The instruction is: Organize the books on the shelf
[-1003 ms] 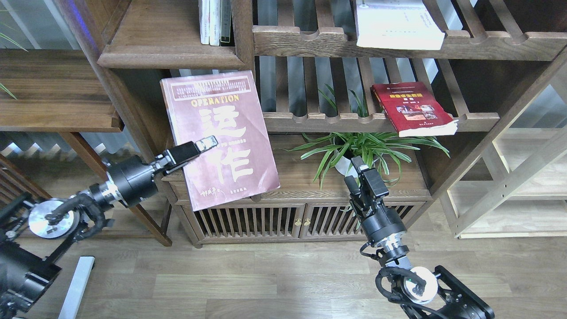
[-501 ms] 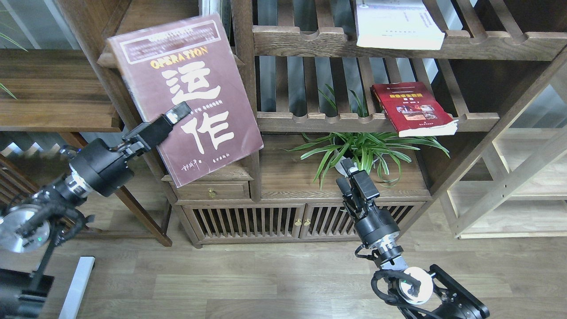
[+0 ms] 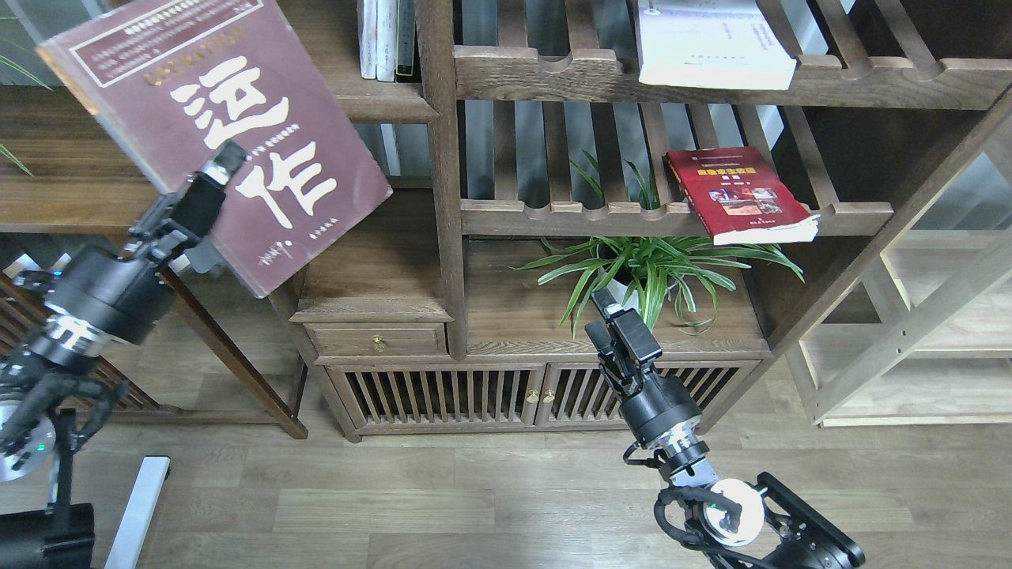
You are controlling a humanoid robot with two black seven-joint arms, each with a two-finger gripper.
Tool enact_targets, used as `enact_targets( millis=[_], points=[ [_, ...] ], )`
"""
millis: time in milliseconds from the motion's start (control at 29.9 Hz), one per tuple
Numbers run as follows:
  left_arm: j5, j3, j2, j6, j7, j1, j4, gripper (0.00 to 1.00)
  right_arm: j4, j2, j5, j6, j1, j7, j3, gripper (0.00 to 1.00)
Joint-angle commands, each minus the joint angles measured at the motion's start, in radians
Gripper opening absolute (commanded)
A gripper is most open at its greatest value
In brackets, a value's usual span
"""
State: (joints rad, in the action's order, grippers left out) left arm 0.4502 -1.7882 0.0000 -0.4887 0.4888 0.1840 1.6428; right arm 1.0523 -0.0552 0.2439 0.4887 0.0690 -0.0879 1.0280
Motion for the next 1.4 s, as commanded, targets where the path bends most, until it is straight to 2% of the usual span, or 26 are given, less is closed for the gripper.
enact_targets(
  millis=[0,468,836,1036,1070,1371],
  points=[
    [0.025,-0.043,0.0,0.0,0.0,0.006,0.015,0.0,0.0,0.0,0.0,0.0,0.0,0.0,-0.005,0.9],
    [0.176,-0.123,0.0,0.0,0.0,0.218,0.009,0.0,0.0,0.001,0.0,0.0,0.0,0.0,-0.042,0.91],
    [0.288,-0.114,0.0,0.0,0.0,0.428,-0.139,0.0,0.0,0.0,0.0,0.0,0.006,0.0,-0.04,0.91],
    [0.346,-0.08,0.0,0.0,0.0,0.477,-0.178,0.0,0.0,0.0,0.0,0.0,0.012,0.0,-0.04,0.91],
    [0.36,-0.074,0.0,0.0,-0.005,0.477,-0.179,0.0,0.0,0.0,0.0,0.0,0.012,0.0,-0.04,0.91],
    [0.4,0.044,0.023,0.0,-0.208,0.48,-0.204,0.0,-0.003,0.003,0.002,0.0,0.012,0.0,-0.04,0.91]
  ],
)
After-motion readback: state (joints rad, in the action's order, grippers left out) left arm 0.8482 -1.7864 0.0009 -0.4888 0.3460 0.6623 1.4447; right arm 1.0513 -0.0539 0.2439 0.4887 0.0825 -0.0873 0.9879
